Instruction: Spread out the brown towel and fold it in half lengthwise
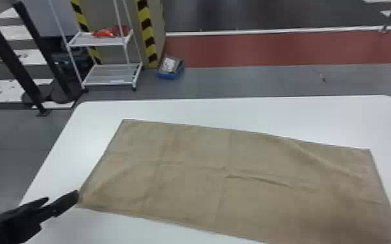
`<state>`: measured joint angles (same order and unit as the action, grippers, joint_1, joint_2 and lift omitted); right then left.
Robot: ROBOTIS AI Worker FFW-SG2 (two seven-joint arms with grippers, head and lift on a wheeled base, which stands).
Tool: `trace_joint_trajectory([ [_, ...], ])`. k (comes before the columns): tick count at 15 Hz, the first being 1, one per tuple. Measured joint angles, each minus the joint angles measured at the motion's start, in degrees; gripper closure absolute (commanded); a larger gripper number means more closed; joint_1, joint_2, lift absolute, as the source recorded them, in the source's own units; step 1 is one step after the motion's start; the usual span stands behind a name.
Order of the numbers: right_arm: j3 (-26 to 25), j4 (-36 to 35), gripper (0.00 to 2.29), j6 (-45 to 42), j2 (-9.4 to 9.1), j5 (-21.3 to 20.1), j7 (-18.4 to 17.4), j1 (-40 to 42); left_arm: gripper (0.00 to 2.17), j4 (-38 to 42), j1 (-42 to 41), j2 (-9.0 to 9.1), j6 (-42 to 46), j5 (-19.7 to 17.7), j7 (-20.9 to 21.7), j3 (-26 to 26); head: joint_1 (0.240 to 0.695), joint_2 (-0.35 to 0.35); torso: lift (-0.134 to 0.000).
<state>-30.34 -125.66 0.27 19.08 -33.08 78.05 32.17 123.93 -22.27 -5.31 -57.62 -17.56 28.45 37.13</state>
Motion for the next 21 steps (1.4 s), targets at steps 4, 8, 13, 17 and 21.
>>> trace_joint_trajectory([
  [4, 4.44, 0.44, 0.28, 1.06, 0.43, -5.73, 0.0, 0.24, 0.06, 0.02, 0.11, 0.16, -0.01, -0.02, -0.02, -0.02, 0.695, 0.116, -0.125],
  [8, 7.23, 0.86, 0.41, 3.51, 0.78, -9.53, 0.0, 0.1, 0.07, -0.02, 0.03, 0.13, -0.01, -0.09, 0.03, 0.62, 0.695, 0.132, -0.125],
  [13, 7.31, 0.69, 0.76, 6.13, 1.88, -11.24, 0.0, 1.38, 0.07, -0.22, 0.02, 0.12, 0.0, -0.05, 0.03, 0.66, 0.695, 0.111, -0.125],
  [17, 6.78, 0.57, 1.53, 6.18, 2.45, -10.97, 0.0, 1.84, 0.07, -0.31, -0.04, 0.02, 0.0, 0.08, 0.1, 0.66, 0.695, 0.103, -0.125],
  [21, 3.15, -0.13, 1.81, 5.57, 2.72, -6.03, 0.0, 1.35, 0.06, -1.35, 0.01, -0.61, 0.16, 0.76, 0.95, 0.66, 0.695, 0.102, -0.125],
])
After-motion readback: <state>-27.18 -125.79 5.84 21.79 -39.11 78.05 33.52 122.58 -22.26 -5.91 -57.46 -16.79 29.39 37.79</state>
